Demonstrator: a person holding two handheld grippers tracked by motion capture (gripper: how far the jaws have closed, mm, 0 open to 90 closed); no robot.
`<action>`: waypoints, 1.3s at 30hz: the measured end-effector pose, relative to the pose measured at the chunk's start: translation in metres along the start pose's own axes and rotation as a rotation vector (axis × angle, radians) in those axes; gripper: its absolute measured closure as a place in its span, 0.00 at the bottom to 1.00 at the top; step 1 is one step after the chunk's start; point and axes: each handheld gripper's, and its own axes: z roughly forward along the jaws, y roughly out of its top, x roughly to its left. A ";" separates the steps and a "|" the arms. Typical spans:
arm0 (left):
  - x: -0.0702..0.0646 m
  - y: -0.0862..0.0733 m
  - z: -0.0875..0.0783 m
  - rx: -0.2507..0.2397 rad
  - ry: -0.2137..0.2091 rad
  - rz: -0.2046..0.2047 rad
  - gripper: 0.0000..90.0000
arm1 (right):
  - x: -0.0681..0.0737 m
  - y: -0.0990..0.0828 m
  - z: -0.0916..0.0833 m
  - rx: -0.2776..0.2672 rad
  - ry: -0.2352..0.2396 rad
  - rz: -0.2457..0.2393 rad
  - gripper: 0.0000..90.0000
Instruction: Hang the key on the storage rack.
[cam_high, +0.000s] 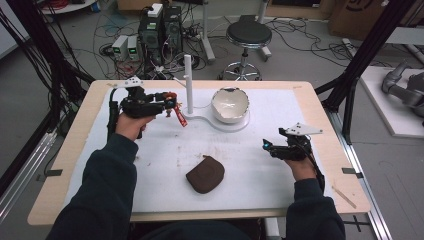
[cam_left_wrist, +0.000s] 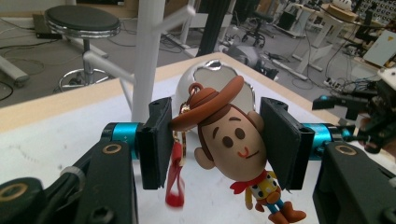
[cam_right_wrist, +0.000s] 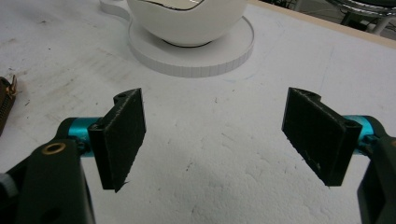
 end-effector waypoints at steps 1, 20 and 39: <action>0.000 0.000 0.000 0.000 0.000 0.000 0.51 | 0.000 0.000 0.000 0.000 0.000 0.000 0.24; -0.005 0.062 0.017 -0.049 -0.036 0.075 0.51 | 0.000 -0.001 -0.002 -0.004 0.007 0.007 0.24; -0.001 0.068 0.036 -0.017 -0.015 0.047 0.51 | 0.000 -0.002 -0.003 -0.003 0.012 0.008 0.24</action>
